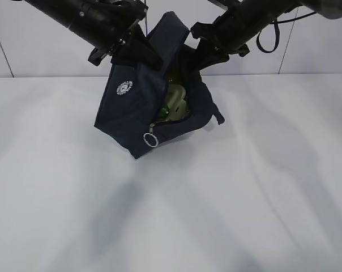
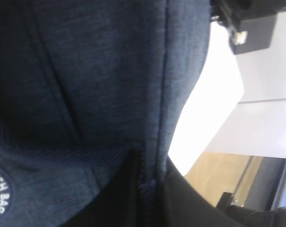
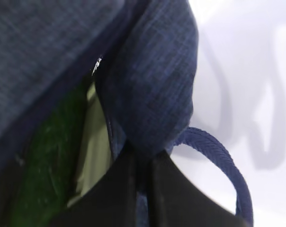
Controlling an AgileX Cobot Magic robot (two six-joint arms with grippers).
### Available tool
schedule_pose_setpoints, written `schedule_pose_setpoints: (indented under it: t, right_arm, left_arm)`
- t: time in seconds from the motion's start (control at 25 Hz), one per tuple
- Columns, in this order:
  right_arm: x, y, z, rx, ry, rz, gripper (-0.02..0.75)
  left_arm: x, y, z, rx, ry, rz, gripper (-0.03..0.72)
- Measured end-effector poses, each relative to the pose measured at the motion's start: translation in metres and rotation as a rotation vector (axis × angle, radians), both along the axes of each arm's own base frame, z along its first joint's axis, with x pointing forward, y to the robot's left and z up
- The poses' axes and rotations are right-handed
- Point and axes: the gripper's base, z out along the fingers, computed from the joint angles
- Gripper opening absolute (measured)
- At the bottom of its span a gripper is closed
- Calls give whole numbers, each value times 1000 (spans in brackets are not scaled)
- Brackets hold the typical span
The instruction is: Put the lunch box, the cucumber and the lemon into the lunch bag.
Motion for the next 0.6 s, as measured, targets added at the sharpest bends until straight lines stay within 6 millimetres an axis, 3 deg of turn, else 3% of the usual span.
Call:
schedule_pose_setpoints:
  t: [0.36, 0.6]
  right_arm:
    - [-9, -15, 28, -143, -61, -54, 15]
    - [-9, -16, 30, -150, -66, -57, 15]
  left_arm:
    - [-10, -31, 4, -47, -38, -7, 15]
    - [-8, -36, -3, -72, -44, -26, 15]
